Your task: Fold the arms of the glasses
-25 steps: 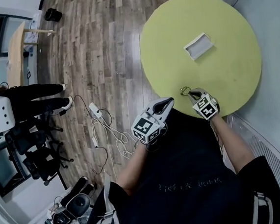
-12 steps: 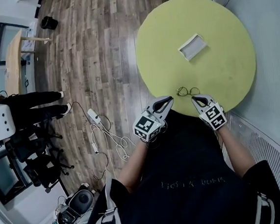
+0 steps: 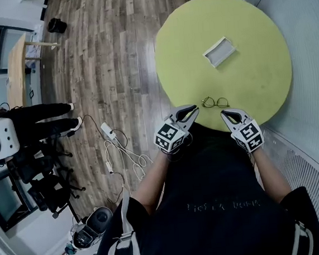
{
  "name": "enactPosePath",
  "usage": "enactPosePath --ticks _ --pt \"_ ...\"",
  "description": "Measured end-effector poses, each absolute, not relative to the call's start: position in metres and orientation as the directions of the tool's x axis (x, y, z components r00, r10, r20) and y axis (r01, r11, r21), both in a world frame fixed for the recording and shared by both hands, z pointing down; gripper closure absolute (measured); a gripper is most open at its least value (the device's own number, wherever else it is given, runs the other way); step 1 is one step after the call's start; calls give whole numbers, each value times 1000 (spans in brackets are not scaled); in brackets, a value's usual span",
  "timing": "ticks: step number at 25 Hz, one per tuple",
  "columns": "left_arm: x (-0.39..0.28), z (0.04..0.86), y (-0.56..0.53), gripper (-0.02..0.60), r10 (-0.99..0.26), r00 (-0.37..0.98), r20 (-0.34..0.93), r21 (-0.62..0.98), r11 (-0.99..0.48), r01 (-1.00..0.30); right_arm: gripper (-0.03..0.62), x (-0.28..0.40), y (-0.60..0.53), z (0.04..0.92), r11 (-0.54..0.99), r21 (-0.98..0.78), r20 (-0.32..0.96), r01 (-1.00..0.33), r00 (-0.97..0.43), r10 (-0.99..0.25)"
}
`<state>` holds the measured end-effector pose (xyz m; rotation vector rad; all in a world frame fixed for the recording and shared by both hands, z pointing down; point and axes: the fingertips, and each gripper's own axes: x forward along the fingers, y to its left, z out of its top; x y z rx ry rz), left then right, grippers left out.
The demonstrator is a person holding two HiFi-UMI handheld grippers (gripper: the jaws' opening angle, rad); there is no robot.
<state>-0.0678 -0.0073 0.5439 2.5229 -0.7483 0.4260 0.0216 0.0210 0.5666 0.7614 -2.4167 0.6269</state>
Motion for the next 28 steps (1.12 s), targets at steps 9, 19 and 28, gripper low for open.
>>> enactPosePath --ticks 9,19,28 --pt "-60 593 -19 546 -381 793 476 400 -709 -581 563 31 22 567 701 -288 594 -653 -696 -405" --pt "-41 621 -22 492 -262 796 545 378 -771 -513 563 30 25 574 682 -290 609 -672 -679 -410" --pt "-26 634 -25 492 -198 775 600 357 -801 -481 563 34 33 575 670 -281 620 -687 -663 -419"
